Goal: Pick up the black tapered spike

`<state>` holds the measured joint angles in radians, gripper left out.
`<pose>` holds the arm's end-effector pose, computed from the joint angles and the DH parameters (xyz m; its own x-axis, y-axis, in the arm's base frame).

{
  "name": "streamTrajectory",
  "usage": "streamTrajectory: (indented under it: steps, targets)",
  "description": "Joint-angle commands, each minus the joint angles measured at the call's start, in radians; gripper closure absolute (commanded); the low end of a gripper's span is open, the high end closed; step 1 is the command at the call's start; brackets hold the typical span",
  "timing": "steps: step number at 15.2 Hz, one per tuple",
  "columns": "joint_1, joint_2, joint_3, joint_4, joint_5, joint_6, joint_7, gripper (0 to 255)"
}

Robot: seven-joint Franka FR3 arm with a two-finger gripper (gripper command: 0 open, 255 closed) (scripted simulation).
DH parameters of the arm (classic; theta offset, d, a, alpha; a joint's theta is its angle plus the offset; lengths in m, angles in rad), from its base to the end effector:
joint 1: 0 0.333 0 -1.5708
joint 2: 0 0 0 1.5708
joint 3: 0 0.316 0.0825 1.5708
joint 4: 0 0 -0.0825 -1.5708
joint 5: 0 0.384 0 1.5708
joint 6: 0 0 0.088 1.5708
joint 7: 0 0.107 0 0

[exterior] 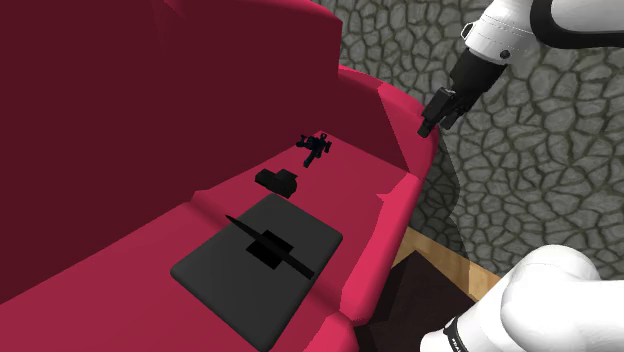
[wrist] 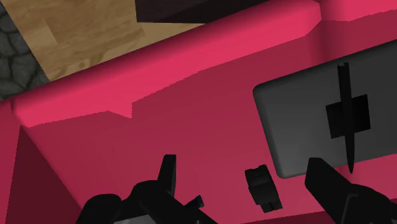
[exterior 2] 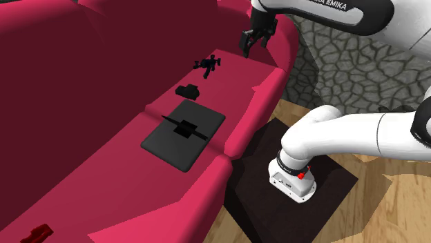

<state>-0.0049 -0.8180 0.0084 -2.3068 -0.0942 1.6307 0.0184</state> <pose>0.3040 -0.0075 0.6299 0.9897 -0.0110 0.1429 -0.0251 -0.9949 0.0972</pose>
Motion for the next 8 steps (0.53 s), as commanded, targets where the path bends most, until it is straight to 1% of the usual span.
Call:
streamTrajectory:
  steps: [1, 8]
  targets:
    - [0.0, 0.0, 0.0, 0.0, 0.0, 0.0, 0.0, 0]
    - [0.053, 0.111, 0.073, -0.088, 0.047, 0.154, 0.044, 0]
